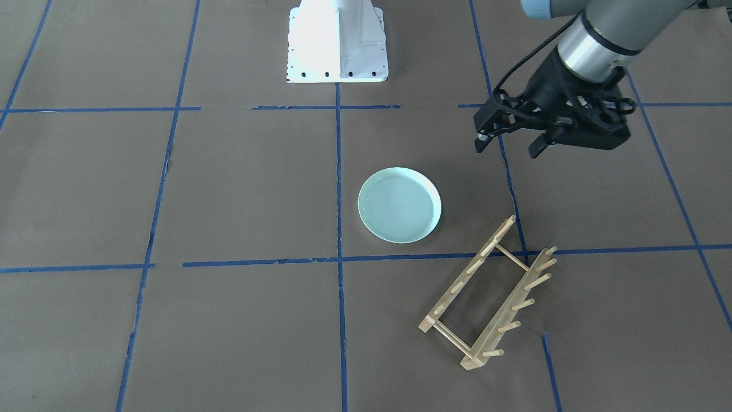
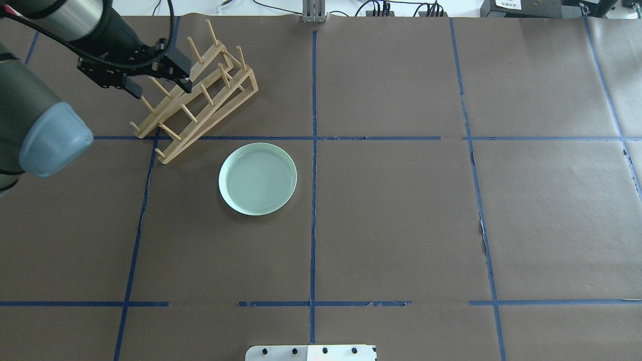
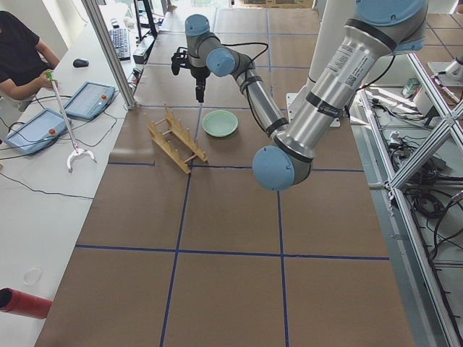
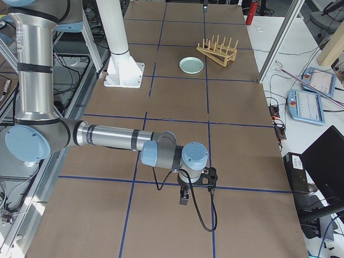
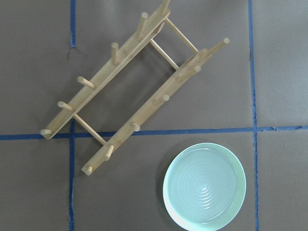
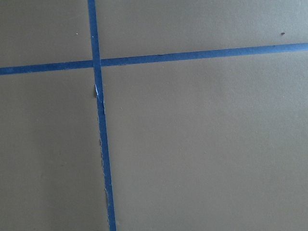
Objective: Place plate on rack
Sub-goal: 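Move the left gripper over the pale green plate's edge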
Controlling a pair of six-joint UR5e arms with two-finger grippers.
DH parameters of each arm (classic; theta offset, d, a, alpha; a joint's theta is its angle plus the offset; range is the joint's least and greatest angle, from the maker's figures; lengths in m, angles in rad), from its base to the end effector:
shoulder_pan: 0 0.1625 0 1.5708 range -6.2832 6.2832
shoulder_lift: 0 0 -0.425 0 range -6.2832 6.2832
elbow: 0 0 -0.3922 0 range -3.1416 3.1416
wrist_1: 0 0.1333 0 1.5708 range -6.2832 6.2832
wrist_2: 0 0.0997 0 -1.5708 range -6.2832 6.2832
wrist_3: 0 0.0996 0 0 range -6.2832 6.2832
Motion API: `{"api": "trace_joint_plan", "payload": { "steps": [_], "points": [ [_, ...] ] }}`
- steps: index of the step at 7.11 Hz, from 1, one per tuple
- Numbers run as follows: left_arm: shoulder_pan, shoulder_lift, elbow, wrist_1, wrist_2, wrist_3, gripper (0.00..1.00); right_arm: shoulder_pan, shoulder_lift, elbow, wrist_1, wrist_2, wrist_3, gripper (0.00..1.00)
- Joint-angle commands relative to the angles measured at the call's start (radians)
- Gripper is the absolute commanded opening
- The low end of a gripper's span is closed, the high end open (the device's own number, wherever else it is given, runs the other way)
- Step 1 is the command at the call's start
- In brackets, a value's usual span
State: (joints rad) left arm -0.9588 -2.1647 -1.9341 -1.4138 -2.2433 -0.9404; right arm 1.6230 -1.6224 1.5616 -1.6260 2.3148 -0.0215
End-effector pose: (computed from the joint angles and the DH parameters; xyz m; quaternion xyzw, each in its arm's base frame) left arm 0.2801 -0.5230 0.1768 0.0495 0.4744 -0.0153 0.8788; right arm 0.0898 -0.4560 0.6951 -0.0406 -0.3646 0.0353 0.9296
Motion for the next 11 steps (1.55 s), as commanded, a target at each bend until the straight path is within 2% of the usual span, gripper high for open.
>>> {"api": "trace_joint_plan", "payload": {
  "steps": [1,2,3,5,6,8,10,11],
  "points": [
    [0.142,-0.076,0.032,-0.004,0.181,-0.052,1.00,0.000,0.001,0.000,0.000,0.000,0.000,1.00],
    [0.162,-0.098,0.040,0.001,0.241,-0.054,1.00,0.000,0.001,0.000,0.000,0.000,0.000,1.00],
    [0.173,-0.107,0.043,0.007,0.263,-0.063,1.00,0.000,0.001,0.000,0.000,0.000,0.000,1.00],
    [0.331,-0.190,0.082,0.126,0.489,-0.072,1.00,0.000,0.001,0.000,0.000,0.000,0.000,1.00],
    [0.347,-0.261,0.207,0.130,0.495,-0.072,1.00,0.000,0.001,0.000,0.000,0.000,0.000,1.00],
    [0.402,-0.290,0.349,0.080,0.498,-0.096,1.00,0.000,0.001,0.000,0.000,0.000,0.000,1.00],
    [0.436,-0.285,0.498,-0.115,0.498,-0.127,1.00,0.000,0.001,0.000,0.000,0.000,0.000,1.00],
    [0.445,-0.285,0.535,-0.152,0.496,-0.130,1.00,0.000,0.001,0.000,0.000,0.000,0.000,1.00]
  ]
}}
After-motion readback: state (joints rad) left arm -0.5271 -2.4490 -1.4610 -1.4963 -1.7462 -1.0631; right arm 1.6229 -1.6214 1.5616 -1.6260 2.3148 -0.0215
